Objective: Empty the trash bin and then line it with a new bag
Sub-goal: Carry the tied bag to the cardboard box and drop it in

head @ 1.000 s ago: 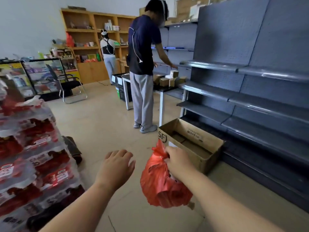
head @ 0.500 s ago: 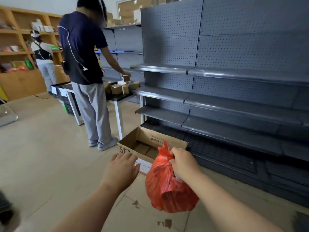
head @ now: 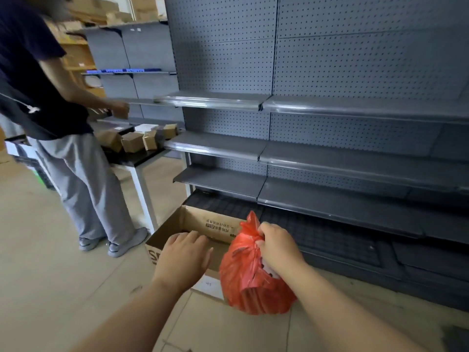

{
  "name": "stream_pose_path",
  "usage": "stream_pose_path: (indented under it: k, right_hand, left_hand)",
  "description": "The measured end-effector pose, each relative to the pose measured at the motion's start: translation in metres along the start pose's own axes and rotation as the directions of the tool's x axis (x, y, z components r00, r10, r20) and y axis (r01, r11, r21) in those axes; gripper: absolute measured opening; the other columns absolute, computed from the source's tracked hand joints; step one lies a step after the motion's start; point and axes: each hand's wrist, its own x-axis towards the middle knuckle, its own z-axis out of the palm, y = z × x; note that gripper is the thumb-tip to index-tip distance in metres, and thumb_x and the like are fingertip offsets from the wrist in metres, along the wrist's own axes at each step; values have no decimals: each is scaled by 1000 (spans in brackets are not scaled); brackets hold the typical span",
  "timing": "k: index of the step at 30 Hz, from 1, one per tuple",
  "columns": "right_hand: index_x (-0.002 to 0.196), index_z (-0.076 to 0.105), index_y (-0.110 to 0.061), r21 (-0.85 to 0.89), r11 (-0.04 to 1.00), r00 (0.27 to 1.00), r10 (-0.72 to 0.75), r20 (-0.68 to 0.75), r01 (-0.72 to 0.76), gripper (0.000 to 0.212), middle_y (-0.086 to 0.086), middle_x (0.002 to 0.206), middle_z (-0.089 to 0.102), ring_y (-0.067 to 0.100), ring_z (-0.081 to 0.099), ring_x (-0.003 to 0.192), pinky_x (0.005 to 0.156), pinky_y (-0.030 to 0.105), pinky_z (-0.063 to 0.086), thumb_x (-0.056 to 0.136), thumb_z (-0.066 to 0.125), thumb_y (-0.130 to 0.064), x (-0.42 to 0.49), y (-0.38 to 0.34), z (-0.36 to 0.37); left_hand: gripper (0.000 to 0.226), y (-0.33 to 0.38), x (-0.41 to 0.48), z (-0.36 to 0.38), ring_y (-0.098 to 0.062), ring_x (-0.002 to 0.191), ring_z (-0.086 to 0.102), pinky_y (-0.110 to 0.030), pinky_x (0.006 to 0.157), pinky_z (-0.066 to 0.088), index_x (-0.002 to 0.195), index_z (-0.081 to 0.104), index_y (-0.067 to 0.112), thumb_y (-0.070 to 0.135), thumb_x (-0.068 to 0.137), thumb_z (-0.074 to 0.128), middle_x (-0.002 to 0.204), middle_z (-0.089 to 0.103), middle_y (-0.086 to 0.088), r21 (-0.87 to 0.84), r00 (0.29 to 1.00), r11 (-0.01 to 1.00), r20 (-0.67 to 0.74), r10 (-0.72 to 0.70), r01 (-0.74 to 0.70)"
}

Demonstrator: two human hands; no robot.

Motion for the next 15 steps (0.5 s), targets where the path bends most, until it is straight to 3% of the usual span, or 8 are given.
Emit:
stream_pose_path:
  k: [4,8,15]
  right_hand:
    - [104,58,-13,-14,1000,999,-13,38,13,15,7,114,62,27,59,106,87,34,46,91,53,-20,72,19,11]
    - [106,58,-12,-1,998,992,-60,109,61,18,7,116,62,27,58,110,87,32,45,90,56,-21,154,42,19]
    - [113,58,-13,36,981,930,-192,313,191,23,4,119,63,22,58,112,93,31,46,91,57,-21,280,72,40]
  left_hand:
    - [14,-4,60,39,-17,76,68,-34,75,53,78,64,27,40,77,65,76,67,7,-24,1000,1000,24,-19,20]
    - [26,-4,126,78,-17,106,61,-37,99,41,104,63,29,44,90,46,106,66,8,-36,994,996,74,-75,78]
    - [15,-7,216,131,-16,82,69,-38,79,55,85,69,31,42,74,70,84,72,10,-6,951,962,151,-269,273]
